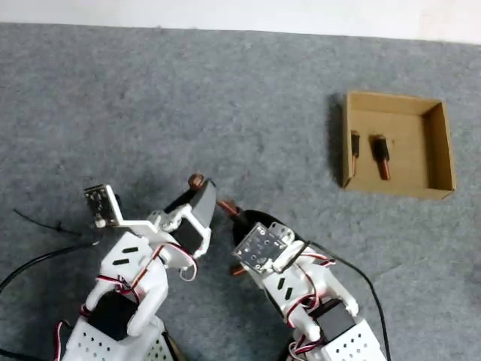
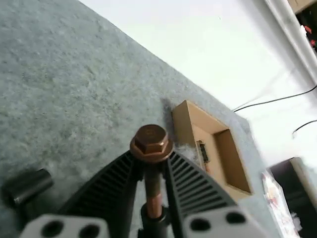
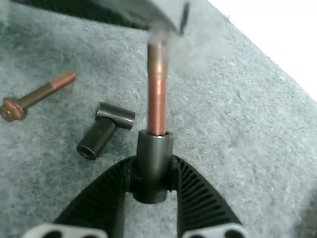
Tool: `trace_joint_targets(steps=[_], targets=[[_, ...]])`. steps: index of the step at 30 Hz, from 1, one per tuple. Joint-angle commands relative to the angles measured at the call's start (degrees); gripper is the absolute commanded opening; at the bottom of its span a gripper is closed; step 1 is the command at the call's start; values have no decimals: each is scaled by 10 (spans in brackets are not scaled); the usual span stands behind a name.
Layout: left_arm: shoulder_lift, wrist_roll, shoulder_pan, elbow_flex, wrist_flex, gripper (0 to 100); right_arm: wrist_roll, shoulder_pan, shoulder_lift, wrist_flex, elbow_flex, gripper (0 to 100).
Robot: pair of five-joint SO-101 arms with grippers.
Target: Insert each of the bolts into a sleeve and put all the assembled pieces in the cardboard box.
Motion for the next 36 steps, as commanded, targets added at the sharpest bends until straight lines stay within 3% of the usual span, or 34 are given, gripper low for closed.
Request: trace_joint_targets(steps=[1, 19, 26, 34, 36], targets=[[-10, 2, 28, -5, 0, 4, 5, 6, -1, -9, 66, 5], [-7, -3, 46, 34, 1, 4, 5, 17, -4, -8, 66, 5], [-7, -97, 124, 80, 0, 4, 4, 21, -4, -8, 65, 5], [-7, -101, 89, 85, 0, 9, 3, 21, -4, -8, 65, 5], [-7, -101, 88, 85, 0, 62, 3, 21, -4, -8, 65, 5]])
